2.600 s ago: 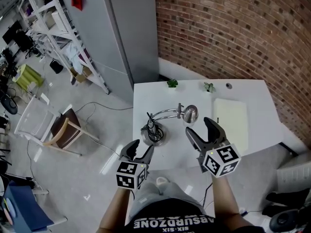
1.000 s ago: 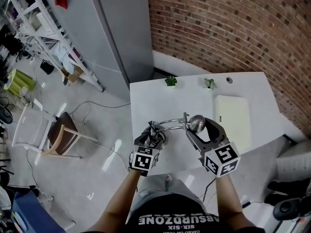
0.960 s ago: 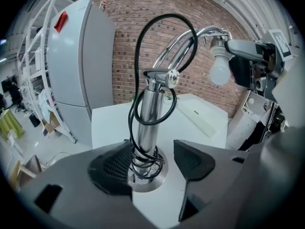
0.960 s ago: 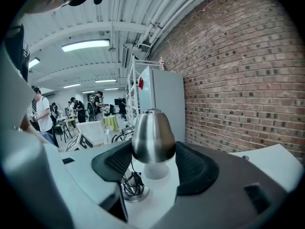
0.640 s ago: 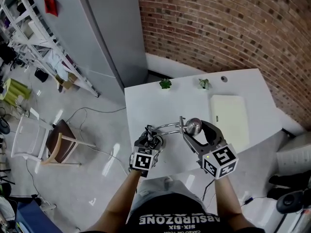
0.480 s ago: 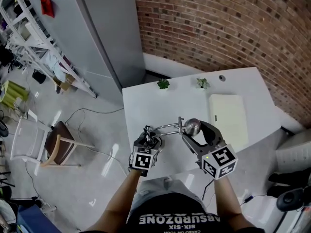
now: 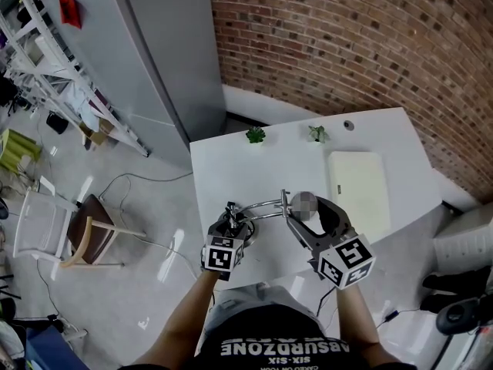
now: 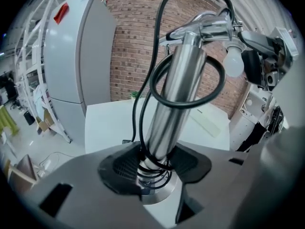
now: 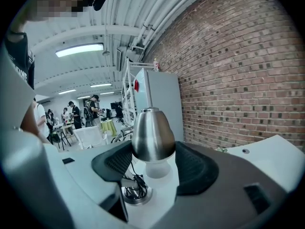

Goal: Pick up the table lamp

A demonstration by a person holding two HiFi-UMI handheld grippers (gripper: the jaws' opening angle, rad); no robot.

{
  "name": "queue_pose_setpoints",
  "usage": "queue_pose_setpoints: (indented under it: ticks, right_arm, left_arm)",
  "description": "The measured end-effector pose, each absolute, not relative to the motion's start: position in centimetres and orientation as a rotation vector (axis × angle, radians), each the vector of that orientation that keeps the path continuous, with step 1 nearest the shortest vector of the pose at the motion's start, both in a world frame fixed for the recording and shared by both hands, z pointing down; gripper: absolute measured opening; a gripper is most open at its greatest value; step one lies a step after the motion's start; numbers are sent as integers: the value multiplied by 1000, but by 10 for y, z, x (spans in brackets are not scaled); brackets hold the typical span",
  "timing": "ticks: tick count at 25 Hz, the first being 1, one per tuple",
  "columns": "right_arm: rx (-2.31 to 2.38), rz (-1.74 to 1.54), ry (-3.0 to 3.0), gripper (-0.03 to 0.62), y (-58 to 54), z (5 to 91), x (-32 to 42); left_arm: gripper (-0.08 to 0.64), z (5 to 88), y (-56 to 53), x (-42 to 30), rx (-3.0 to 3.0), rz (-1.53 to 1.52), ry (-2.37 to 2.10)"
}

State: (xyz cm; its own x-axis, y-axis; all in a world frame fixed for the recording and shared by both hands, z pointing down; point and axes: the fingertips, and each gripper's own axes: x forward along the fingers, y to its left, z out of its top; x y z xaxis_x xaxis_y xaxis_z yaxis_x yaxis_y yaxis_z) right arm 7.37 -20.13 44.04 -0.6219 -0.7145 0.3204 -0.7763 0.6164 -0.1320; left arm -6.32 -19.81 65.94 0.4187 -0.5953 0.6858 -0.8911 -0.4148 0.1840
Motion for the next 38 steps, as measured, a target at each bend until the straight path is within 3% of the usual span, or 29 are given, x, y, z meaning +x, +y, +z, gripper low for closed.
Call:
queue_pose_setpoints:
  ticks: [38]
  right_arm:
    - [1164,307,-2625,291,-205,438,64]
  left_arm:
    - [181,662,-199,-61,2176,803,-1219]
